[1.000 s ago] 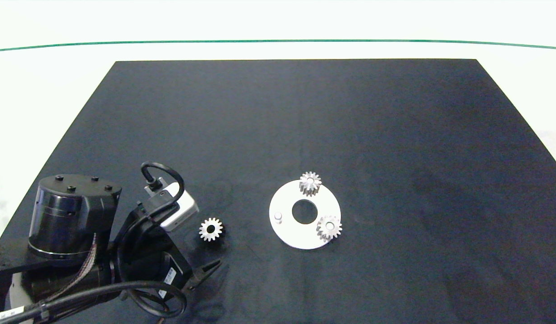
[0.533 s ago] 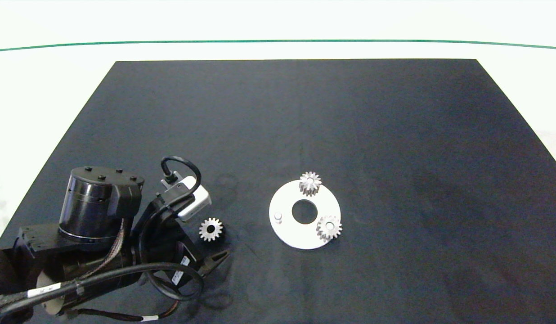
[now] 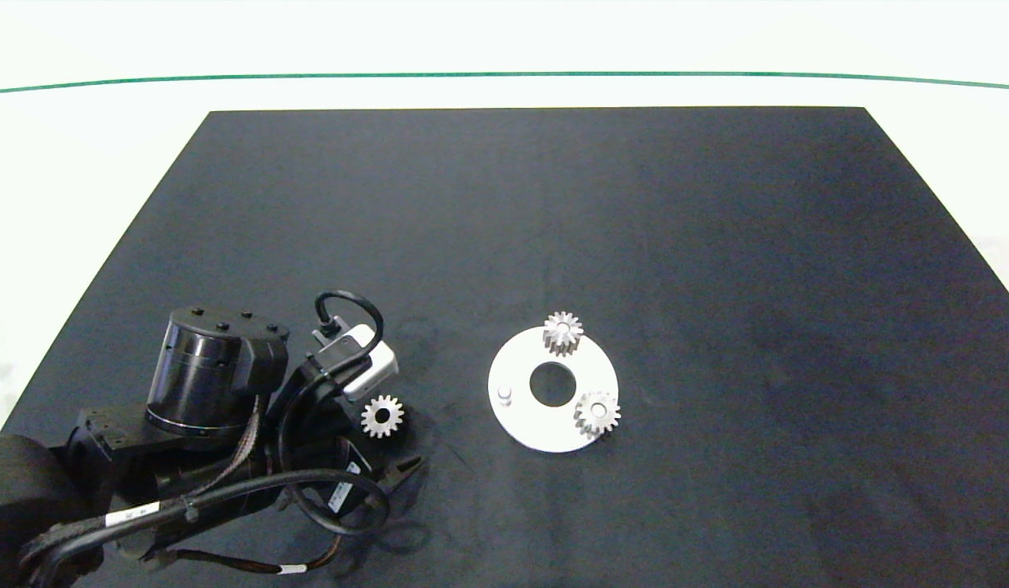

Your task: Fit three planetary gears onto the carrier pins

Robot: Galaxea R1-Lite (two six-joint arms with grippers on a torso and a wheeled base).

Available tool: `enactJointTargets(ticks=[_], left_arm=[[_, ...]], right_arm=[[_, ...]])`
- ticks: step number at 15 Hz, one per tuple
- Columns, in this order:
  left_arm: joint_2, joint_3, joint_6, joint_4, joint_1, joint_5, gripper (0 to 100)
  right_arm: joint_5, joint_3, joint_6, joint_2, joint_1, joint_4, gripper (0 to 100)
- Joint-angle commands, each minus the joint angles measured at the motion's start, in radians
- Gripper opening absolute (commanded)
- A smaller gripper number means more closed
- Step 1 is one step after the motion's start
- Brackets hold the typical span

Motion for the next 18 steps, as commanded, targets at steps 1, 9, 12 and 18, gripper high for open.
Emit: enactJointTargets(ticks=[1,9,12,18], left_arm=[[0.009,0.001,0.002,0.0,0.001,0.001,100],[0.007,-0.002,0.005,-0.002,0.008,0.001,86],[0.004,0.001,0.003,-0.002,0.009,0.001,80],[0.007,0.027,-0.001,-0.045,0.012,-0.001,68]], right_arm=[[-0.002,-0.002,-0.001,0.007,0.0,0.001,100],[-0.002,-0.002,-0.001,0.004,-0.001,0.002,100],[-0.002,-0.002,0.0,0.004,-0.001,0.001,100],[-0.002,0.0,0.0,0.002,-0.001,0.002,100]])
